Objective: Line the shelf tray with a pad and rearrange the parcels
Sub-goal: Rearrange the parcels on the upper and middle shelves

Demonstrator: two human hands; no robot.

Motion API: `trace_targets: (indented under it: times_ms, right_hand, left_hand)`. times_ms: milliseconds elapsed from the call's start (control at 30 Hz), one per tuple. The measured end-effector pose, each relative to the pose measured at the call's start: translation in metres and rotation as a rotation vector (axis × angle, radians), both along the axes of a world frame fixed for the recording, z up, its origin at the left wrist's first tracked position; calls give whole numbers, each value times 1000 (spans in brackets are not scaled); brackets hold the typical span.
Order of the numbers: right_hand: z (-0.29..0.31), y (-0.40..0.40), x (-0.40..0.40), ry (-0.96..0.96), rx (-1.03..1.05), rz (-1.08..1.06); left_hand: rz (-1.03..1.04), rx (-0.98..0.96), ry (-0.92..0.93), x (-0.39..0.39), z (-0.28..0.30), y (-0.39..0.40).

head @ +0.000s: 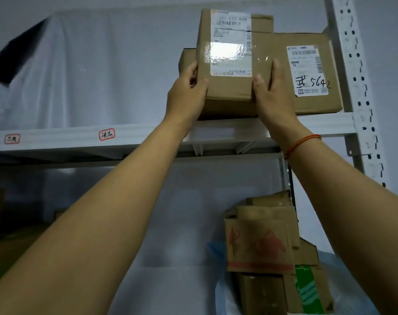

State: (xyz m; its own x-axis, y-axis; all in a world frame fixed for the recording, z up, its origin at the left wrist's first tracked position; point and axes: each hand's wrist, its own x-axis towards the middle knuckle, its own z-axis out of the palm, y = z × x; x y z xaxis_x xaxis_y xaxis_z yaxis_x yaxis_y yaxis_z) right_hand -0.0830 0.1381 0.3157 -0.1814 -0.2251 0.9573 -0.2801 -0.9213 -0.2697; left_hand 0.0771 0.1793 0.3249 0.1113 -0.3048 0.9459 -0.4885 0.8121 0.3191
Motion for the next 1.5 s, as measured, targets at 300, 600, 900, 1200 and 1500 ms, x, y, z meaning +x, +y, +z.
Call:
trace_targets:
  times_ms: [300,600,900,1200,1500]
  right_hand:
    - [2,-20,6,37,-11,-194]
    - [-13,-29,18,73,38,-462]
    - [-26,-36,26,42,37,-543]
    - [-34,-37,33,-16,24,-500]
    - [-88,-30,87,-294,-198,-335]
  left_hand:
    - [95,-28,22,7,-7,-21]
    - [196,19,2,14,-11,-34]
    - [296,68,-71,16,-14,-40]
    - [367,-24,-65,17,-25,-46]
    - [401,-442,179,54,-113,-46]
